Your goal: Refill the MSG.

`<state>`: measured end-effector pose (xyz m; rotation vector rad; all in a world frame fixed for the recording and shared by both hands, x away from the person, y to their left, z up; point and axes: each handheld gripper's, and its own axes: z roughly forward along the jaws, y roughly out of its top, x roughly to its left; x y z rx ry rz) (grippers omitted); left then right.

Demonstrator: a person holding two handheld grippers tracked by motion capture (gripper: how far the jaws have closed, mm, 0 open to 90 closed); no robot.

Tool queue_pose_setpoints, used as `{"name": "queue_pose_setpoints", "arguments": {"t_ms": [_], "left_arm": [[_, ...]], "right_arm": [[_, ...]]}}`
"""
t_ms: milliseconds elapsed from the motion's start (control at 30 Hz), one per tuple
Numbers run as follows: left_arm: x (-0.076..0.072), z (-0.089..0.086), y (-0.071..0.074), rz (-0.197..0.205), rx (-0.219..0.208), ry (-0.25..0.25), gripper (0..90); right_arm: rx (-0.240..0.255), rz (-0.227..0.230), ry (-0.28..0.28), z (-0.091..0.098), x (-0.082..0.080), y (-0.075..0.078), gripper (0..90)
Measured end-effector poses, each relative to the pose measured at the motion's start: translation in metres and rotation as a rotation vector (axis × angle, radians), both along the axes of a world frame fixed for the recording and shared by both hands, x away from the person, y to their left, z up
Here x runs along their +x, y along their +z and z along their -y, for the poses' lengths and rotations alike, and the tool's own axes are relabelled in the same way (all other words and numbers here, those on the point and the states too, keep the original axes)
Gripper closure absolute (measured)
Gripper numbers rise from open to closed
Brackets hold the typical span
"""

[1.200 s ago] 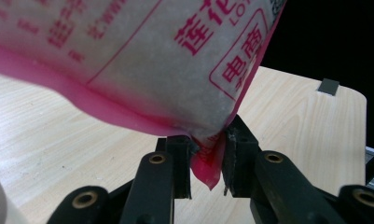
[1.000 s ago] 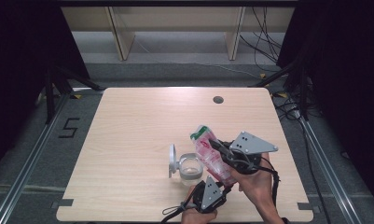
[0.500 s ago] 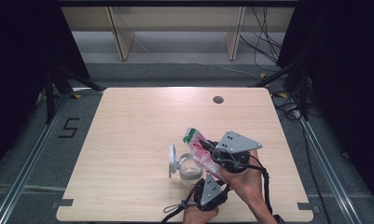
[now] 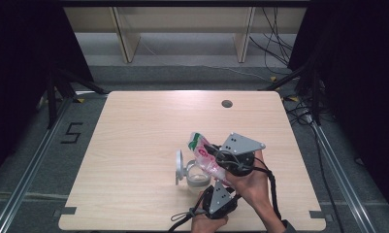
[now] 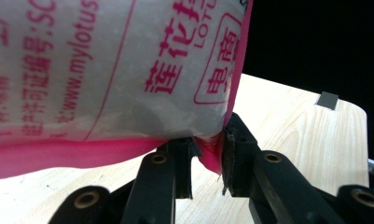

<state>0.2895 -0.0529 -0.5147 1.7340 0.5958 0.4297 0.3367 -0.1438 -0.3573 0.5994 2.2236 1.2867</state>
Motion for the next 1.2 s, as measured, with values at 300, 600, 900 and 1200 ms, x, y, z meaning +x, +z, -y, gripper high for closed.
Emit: {"name": "queue_pose_setpoints", "arguments": {"t_ms": [300,600,900,1200], "left_arm": [[0.001,0.002,0.002,0.005,-0.007,0.0,75.4],[0.001,0.003,0.003,0.015,-0.013,0.003,75.4],[0.0,0.002,0.003,0.013,-0.018,-0.003,75.5],[0.0,0.001,0.003,0.012,-0.017,0.001,75.4]], "right_arm": [[-0.022,0.004,0.002,-0.004,0.002,0.0,90.0],[-0.039,0.008,0.0,-0.01,0.003,0.001,90.0],[-0.055,0.01,0.0,-0.013,0.001,0.001,90.0],[-0.061,0.025,0.011,-0.016,0.001,0.001,90.0]]}}
